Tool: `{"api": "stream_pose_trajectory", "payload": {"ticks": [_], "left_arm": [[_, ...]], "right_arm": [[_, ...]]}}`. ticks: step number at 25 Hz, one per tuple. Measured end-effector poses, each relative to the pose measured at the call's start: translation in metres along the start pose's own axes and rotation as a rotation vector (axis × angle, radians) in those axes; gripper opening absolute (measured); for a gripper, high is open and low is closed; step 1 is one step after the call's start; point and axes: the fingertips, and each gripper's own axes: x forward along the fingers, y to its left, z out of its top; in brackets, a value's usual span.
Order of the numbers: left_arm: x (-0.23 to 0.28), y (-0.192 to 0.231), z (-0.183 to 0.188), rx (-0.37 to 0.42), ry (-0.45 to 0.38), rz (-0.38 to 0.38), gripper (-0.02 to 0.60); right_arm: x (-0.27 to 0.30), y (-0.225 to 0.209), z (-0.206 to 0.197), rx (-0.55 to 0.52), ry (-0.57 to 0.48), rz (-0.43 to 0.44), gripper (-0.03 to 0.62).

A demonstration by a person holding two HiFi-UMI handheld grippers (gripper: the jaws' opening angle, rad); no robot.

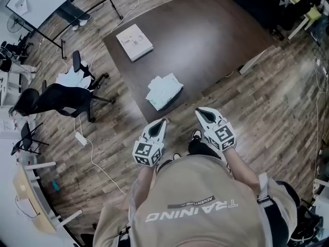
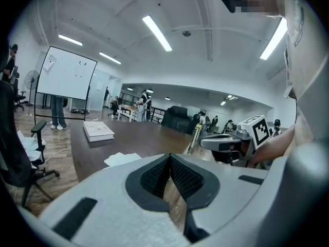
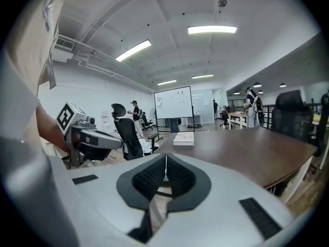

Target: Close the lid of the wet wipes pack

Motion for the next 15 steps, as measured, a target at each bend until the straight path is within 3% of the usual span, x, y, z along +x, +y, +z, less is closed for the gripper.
{"api": "stream_pose_trajectory", "payload": {"ticks": [8,15], "left_arm": [[0.056,0.01,0.017,-0.01,0.024,0.061,0.009],[0.084,0.02,0.012,-0.138,0.009,0.126,0.009]], "right_arm": [[0.027,-0.056,0.002,0.012,0.018,0.07,0.014],[0.055,-0.072,-0.004,-0.023,0.055,0.187,0.014]]}}
